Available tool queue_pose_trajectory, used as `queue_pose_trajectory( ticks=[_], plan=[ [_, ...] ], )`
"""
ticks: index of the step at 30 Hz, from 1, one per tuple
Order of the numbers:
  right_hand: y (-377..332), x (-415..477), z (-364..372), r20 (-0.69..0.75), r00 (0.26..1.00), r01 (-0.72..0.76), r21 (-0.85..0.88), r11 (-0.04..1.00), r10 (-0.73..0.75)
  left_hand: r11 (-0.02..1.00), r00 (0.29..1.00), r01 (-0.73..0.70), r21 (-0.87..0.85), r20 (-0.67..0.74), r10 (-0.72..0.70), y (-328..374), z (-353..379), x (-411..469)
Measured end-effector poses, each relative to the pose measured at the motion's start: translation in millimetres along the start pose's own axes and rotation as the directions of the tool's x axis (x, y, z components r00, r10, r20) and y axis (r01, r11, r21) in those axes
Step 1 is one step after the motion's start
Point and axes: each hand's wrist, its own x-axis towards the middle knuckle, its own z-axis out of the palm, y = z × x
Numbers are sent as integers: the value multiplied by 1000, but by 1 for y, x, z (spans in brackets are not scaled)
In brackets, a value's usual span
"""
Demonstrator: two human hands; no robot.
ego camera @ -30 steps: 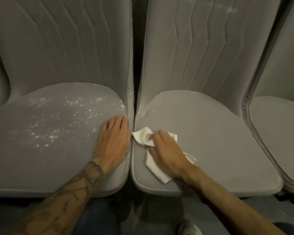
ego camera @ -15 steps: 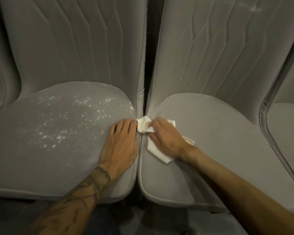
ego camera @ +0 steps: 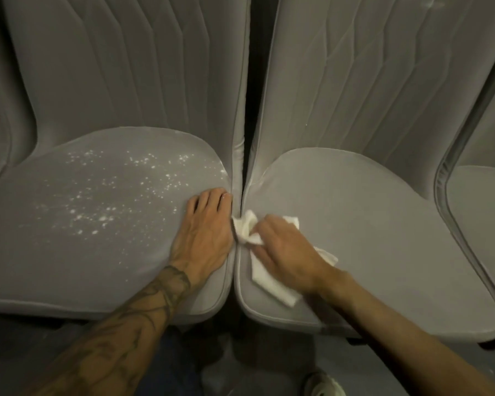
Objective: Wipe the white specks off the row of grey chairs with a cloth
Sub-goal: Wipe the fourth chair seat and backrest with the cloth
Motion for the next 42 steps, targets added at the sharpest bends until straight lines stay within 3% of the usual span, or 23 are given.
queue_pose_trajectory(
  ticks=[3, 8, 15, 20, 25, 26, 29, 32, 35, 39, 42],
  plan=[
    [-6, 15, 2, -65, 987, -154, -77, 985, 149, 1000, 1000, -1, -8, 9, 1, 0, -2, -1],
    [-57, -76, 17, -46, 999, 6, 25, 1000, -4, 1000, 1000, 1, -30, -23, -2, 2, 1, -2],
    [-82, -55, 23, -206, 967, -174, -100, 980, 151, 999, 995, -7, -41, -101, 3, 1, 10, -1],
    [-62, -105, 11, -145, 975, -187, -120, 975, 169, 1000, 990, -26, -14, -138, 24, -3, 16, 0],
    [-27, -150, -10, -321, 813, -539, -101, 836, 485, 999, 982, -47, -9, -184, 45, -3, 19, -1],
    [-35, -141, -4, -345, 809, -538, -107, 836, 476, 999, 980, -48, -4, -192, 47, -3, 19, 0],
    [-76, -100, 21, -339, 896, -357, -165, 919, 287, 999, 976, -50, 6, -210, 50, -4, 21, 2],
    [-86, -90, 34, -301, 912, -317, -88, 944, 278, 999, 971, -49, 0, -234, 47, -5, 25, 3],
    [-51, -124, 16, -262, 930, -293, -109, 950, 257, 998, 962, -65, 12, -266, 66, -6, 28, 4],
    [20, -193, -22, -363, 819, -522, -152, 839, 444, 996, 957, -89, 3, -277, 86, -8, 30, 3],
    [65, -225, -51, -489, 615, -754, -139, 641, 618, 996, 962, -83, -10, -261, 78, -5, 26, 2]
  ],
)
